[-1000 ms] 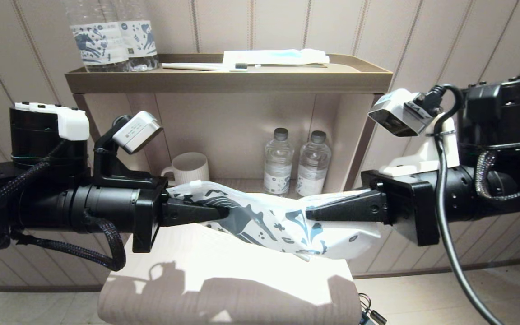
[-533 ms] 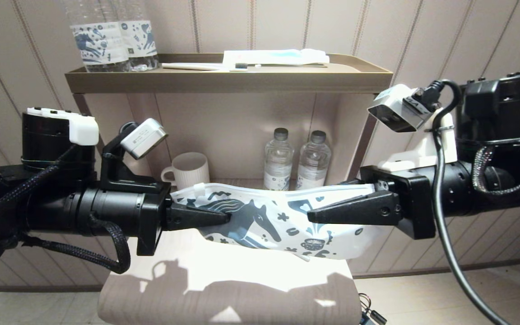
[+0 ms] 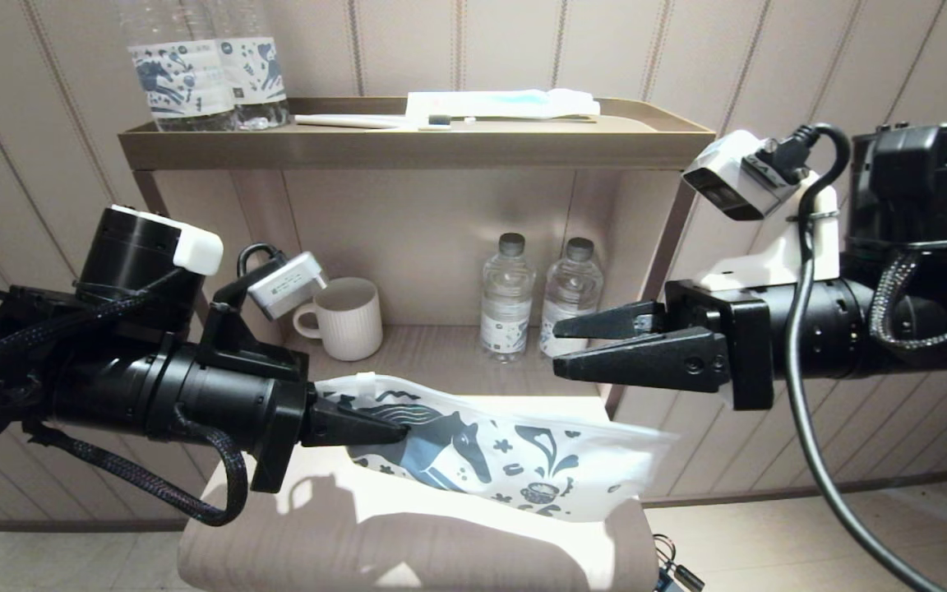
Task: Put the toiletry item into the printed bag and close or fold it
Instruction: Open the storage bag
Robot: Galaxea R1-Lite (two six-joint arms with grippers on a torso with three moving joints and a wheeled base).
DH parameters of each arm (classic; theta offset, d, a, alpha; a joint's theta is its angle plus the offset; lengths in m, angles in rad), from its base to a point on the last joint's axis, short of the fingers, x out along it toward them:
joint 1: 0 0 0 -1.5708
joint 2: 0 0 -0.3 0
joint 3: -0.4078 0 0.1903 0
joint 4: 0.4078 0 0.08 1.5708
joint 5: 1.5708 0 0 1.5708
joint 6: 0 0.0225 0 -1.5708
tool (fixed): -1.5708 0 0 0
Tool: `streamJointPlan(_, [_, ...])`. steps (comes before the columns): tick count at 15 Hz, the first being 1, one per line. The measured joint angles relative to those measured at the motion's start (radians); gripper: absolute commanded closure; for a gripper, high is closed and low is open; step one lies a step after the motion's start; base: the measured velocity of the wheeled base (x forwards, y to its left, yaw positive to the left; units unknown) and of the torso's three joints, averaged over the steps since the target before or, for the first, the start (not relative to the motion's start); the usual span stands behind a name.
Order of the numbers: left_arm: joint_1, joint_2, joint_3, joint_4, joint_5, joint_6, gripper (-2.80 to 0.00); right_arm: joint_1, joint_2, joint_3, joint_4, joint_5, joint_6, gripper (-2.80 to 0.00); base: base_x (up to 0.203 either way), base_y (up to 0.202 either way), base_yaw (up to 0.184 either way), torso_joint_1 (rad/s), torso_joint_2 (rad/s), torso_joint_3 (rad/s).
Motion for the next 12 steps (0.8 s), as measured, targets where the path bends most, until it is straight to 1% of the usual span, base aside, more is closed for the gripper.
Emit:
streamJointPlan(2, [0.000, -0.005, -0.012, 0.001, 0.016, 0.014, 0.00, 0.000, -0.003, -0.013, 0.002, 0.001, 0.000, -2.80, 0.000, 0.000, 0.000, 0.000, 0.00, 0.000])
streamJointPlan(4, [0.000, -0.005, -0.040, 0.006, 0.019, 0.025, 0.00, 0.005, 0.003, -0.076, 0.030, 0.001, 0.005, -2.80, 0.000, 0.000, 0.000, 0.000, 0.00, 0.000])
streamJointPlan(6, [0.000, 0.003, -0.076, 0.013, 0.019, 0.026, 0.00, 0.033, 0.023, -0.184, 0.126, -0.001, 0.006, -2.80, 0.000, 0.000, 0.000, 0.000, 0.00, 0.000])
streamJointPlan(8, [-0.001, 0.015, -0.138, 0.068, 0.019, 0.027, 0.00, 0.073, 0.066, -0.326, 0.246, -0.018, 0.004, -2.80, 0.000, 0.000, 0.000, 0.000, 0.00, 0.000])
streamJointPlan(9, [-0.007, 0.019, -0.173, 0.111, 0.019, 0.027, 0.00, 0.092, 0.090, -0.391, 0.305, -0.031, 0.002, 0.00, 0.000, 0.000, 0.000, 0.000, 0.00, 0.000])
streamJointPlan(10, [-0.015, 0.023, -0.206, 0.155, 0.019, 0.026, 0.00, 0.110, 0.114, -0.454, 0.375, -0.050, -0.005, 0.00, 0.000, 0.000, 0.000, 0.000, 0.00, 0.000])
streamJointPlan(11, [-0.025, 0.027, -0.226, 0.184, 0.019, 0.027, 0.00, 0.127, 0.133, -0.501, 0.451, -0.088, -0.028, 0.00, 0.000, 0.000, 0.000, 0.000, 0.00, 0.000])
streamJointPlan(12, [-0.035, 0.031, -0.239, 0.189, 0.019, 0.026, 0.00, 0.145, 0.147, -0.535, 0.516, -0.132, -0.058, -2.80, 0.000, 0.000, 0.000, 0.000, 0.00, 0.000])
